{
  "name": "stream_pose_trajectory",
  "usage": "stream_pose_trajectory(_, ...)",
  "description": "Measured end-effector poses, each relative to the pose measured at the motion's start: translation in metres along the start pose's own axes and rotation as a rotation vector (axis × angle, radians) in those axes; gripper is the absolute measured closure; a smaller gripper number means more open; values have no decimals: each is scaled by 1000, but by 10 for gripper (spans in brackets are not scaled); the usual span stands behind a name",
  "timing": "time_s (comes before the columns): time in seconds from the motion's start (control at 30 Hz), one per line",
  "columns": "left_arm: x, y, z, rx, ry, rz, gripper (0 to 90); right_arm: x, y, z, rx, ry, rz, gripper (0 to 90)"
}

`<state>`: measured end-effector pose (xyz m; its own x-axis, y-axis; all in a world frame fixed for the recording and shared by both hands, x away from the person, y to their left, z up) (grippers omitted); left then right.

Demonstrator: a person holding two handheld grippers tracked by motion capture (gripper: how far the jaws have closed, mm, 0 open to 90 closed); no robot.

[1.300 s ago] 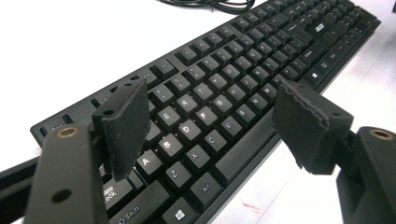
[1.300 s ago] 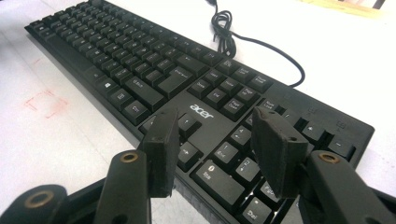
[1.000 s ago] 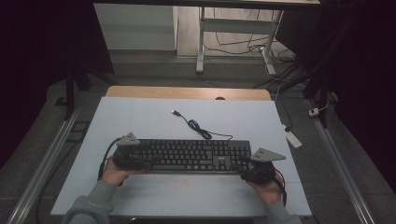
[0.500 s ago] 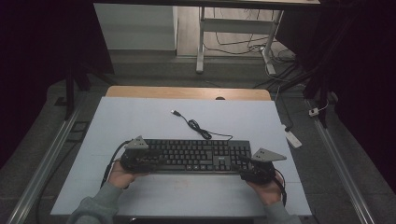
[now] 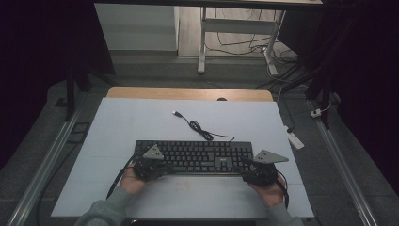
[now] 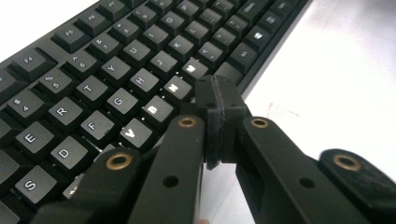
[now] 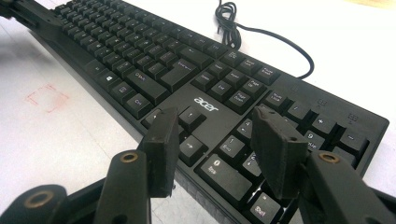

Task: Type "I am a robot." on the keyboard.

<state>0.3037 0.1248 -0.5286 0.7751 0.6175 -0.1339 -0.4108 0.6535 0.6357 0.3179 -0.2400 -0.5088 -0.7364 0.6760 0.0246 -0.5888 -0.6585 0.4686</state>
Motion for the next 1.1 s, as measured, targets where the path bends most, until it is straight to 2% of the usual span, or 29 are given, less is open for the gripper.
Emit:
stream_pose_trajectory(0.2, 3, -4, -2, 7, 15, 23, 891, 0, 0, 0, 3, 2, 0, 518)
stream_pose_trajectory(0.43, 4, -8, -3, 22, 6, 24, 891, -1, 1, 0, -8, -6, -1, 517)
stream_pose_trajectory(0.53, 6, -10, -4, 37, 11, 33, 891, -2, 2, -1, -5, -5, -5, 517)
stream_pose_trajectory(0.6, 8, -10, -4, 28, 28, 31, 891, -4, 2, -1, 1, -7, -12, 516)
stream_pose_trajectory(0.67, 6, -9, -4, 30, 3, 53, 891, -4, 2, -2, -3, -13, -10, 516)
stream_pose_trajectory(0.7, 6, -8, -3, 24, 2, 53, 891, -4, 2, -2, -3, -13, -12, 515)
stream_pose_trajectory(0.77, 5, -5, -2, -13, 22, 25, 891, -4, 3, -2, -3, -13, -13, 515)
stream_pose_trajectory(0.87, 5, 2, 1, -58, 31, 15, 881, -4, 2, -2, -6, -17, -14, 515)
stream_pose_trajectory(0.93, 7, 7, 3, -82, 34, 5, 833, -5, 2, -3, -4, -16, -16, 514)
stream_pose_trajectory(1.1, 8, 17, 4, -126, 64, -5, 651, -6, 4, -3, -10, -25, -19, 514)
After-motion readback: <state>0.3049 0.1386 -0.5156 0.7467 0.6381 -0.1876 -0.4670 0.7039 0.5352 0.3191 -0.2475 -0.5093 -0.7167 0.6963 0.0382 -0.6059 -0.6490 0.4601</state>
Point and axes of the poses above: each handheld gripper's, and its own axes: y roughly backward along the jaws, z roughly out of its top, x roughly to its left, the point moved 2 cm from there along -y, roughly forward along the jaws, and after that the axes turned 5 degrees about -x, right-handed, at the moved point
